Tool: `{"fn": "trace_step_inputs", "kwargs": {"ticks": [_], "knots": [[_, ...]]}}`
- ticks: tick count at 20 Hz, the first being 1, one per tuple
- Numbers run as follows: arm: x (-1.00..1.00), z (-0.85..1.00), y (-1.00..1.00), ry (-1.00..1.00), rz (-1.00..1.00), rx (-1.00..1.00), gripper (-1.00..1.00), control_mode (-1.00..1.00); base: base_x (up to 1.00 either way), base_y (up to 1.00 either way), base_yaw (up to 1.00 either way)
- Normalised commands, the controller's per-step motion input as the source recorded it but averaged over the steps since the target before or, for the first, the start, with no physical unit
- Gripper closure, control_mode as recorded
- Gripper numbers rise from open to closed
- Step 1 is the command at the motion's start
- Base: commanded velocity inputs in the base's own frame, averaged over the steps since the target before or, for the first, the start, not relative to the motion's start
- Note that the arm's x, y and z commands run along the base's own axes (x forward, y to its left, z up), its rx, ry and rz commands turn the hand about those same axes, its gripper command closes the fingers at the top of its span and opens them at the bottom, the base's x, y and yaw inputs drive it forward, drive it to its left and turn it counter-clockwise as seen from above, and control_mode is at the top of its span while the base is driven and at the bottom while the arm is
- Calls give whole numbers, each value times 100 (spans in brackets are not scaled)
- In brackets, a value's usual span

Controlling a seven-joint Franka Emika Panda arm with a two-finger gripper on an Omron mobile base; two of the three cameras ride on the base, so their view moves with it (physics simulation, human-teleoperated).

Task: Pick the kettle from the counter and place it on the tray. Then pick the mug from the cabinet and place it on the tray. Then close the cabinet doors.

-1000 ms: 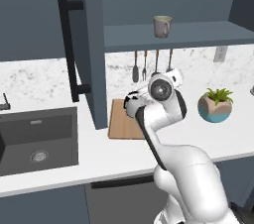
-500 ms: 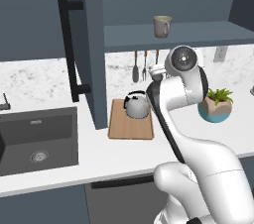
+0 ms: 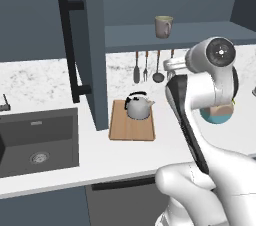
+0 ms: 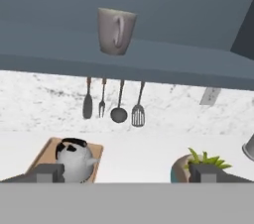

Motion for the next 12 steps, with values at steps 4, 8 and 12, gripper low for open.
{"fn": "trace_step_inputs", "kwargs": {"ticks": [4,8,12], "knots": [[-15,16,-22,-9,1,8,-100,-100,0,0,0],[-5,37,-17,-9,5,10,-100,-100,0,0,0],[10,44,-12,-9,7,7,-100,-100,0,0,0]]}}
